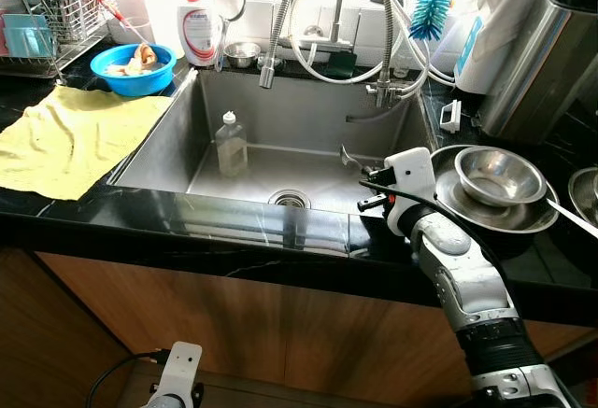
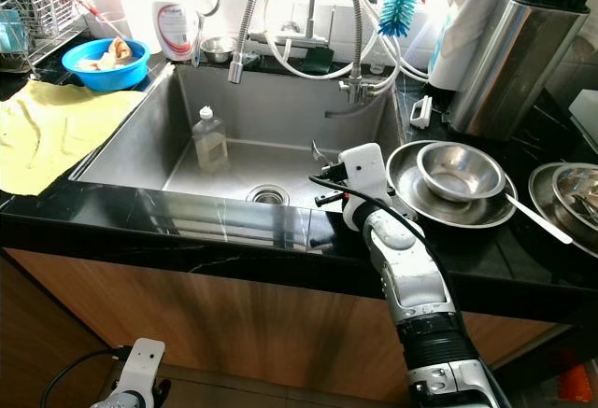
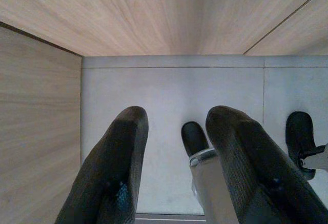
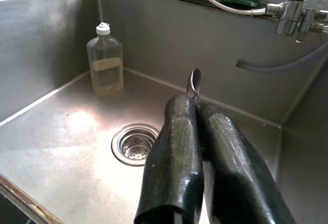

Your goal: Kitchen organization

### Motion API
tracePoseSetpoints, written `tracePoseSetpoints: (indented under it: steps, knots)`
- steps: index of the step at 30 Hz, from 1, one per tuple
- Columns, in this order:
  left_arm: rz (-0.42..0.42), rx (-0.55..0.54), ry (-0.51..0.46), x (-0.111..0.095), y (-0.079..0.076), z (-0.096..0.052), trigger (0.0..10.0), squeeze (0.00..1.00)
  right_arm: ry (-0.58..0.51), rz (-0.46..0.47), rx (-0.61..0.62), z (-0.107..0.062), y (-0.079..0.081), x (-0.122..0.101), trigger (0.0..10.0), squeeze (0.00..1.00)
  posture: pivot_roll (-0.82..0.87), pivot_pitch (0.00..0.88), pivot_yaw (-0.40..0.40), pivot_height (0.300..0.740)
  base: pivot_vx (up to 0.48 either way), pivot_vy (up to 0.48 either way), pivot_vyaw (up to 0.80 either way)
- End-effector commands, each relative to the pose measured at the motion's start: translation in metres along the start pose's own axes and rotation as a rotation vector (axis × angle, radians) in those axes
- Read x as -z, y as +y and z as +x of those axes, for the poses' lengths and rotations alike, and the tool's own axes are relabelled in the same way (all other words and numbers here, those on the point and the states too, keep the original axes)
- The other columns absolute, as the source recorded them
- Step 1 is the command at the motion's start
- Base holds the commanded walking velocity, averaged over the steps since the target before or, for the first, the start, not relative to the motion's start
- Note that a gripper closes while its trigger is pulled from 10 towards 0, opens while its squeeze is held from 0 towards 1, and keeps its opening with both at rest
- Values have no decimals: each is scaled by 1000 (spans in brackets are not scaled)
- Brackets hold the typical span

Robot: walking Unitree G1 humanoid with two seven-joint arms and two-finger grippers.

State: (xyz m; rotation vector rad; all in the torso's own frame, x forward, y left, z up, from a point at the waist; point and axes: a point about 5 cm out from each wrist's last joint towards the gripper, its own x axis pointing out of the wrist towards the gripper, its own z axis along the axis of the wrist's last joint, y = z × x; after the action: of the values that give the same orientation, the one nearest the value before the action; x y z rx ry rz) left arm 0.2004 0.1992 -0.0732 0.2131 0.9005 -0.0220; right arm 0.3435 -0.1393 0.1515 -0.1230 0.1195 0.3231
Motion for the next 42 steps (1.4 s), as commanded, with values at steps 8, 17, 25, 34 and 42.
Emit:
tracePoseSetpoints:
  steps: [8, 17, 25, 34, 42]
  knots:
    - [3, -1, 14, 3, -1, 0, 10000, 0, -36, 13, 23, 3, -4, -7, 10000, 1000, -127, 0, -47, 740, 0, 0, 0]
    - [6, -3, 14, 4, -1, -1, 10000, 0, -180, -69, 192, -7, -11, -25, 10000, 0, -126, 0, -49, 740, 0, 0, 0]
    - [10, -4, 15, 5, -1, -1, 10000, 0, -318, -64, 555, -54, -46, -32, 10000, 0, -135, 0, -48, 740, 0, 0, 0]
    - [21, 1, 15, 5, -1, -1, 10000, 0, -288, 169, 765, -97, -73, 1, 10000, 1000, -140, 0, -46, 740, 0, 0, 0]
    - [25, 7, 13, 4, -4, -1, 10000, 0, -299, 162, 812, -116, -70, 9, 10000, 1000, -139, 0, -46, 740, 0, 0, 0]
